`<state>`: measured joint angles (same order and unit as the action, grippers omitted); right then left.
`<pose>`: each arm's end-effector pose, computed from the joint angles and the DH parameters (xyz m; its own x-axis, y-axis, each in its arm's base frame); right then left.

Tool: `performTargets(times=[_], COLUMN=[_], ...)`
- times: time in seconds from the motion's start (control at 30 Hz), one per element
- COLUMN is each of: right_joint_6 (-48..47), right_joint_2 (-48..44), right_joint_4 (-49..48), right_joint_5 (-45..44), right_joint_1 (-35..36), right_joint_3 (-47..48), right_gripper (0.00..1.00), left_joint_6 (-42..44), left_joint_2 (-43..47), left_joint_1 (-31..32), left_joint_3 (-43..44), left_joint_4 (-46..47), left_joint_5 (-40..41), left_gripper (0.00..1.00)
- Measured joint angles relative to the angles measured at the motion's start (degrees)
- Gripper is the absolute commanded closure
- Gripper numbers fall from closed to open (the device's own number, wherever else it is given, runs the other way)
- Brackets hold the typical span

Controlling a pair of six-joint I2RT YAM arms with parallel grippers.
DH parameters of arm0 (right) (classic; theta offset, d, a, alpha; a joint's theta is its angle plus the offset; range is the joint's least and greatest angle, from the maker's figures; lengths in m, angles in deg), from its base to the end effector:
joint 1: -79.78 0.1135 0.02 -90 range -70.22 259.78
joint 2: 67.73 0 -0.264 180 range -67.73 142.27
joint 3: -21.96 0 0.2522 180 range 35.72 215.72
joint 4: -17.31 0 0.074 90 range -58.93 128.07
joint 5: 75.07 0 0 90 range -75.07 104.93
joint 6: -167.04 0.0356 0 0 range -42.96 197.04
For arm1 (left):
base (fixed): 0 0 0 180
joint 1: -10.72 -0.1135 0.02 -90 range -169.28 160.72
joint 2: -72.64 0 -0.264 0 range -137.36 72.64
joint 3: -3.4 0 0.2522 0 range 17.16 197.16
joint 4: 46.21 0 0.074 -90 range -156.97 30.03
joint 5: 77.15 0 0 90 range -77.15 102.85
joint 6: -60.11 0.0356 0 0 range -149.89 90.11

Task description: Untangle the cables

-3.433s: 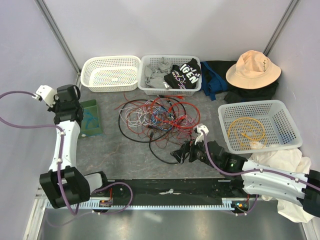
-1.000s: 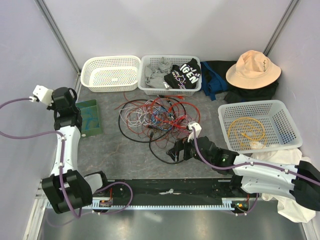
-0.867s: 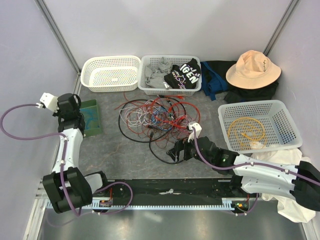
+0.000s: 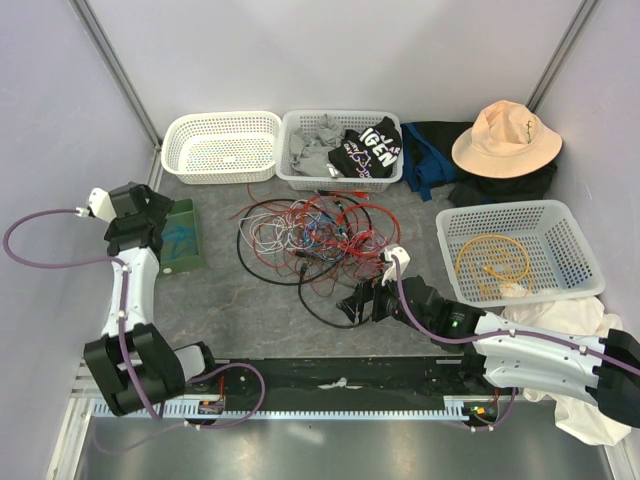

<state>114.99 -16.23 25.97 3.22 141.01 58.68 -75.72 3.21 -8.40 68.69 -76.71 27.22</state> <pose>0.1023 0.1713 0.2125 -0.6237 0.1152 -0.7731 -0.4884 0.7148 0.5006 0.2504 0.0961 0.2808 -0.0082 -0.7383 -0.6745 -0.7407 0.4576 -0.4918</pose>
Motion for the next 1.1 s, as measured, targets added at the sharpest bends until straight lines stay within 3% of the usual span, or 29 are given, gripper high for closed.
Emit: performTargets(times=[0.33, 0.53, 0.63, 0.77, 0.83, 0.97, 1.1], right_joint_6=[-0.9, -3.0, -4.3, -4.8, -5.0, -6.7, -8.3], right_joint_2=[0.5, 0.7, 2.0, 7.1, 10.3, 20.3, 32.5], right_joint_4=[2.1, 5.0, 6.7, 6.7, 6.1, 5.6, 4.2], right_joint_5=[-1.8, -5.6, -6.8, -4.0, -3.5, -2.6, -2.1], right_joint_1=[0.0, -0.1, -2.8, -14.0, -18.2, -19.1, -19.1], right_joint_3=[1.9, 5.2, 8.4, 12.5, 13.4, 17.9, 27.1], right_gripper=[0.02, 0.02, 0.02, 0.07, 0.12, 0.21, 0.24], left_joint_6=[-0.4, -0.3, 0.7, 2.4, 2.8, 2.8, 2.7], left_joint_2=[18.6, 19.9, 16.2, 8.9, 6.5, 6.3, 8.7], left_joint_1=[3.2, 7.8, 18.6, 37.7, 43.5, 48.3, 50.5], left_joint_3=[-0.3, 4.2, 6.4, 6.1, 3.5, -2.8, -7.9], left_joint_4=[-3.3, -5.1, -4.8, -2.2, -0.5, 1.9, 3.8], left_joint_5=[-1.4, -6.1, -9.0, -11.6, -12.5, -13.3, -13.3], left_gripper=[0.00, 0.00, 0.00, 0.01, 0.02, 0.04, 0.04])
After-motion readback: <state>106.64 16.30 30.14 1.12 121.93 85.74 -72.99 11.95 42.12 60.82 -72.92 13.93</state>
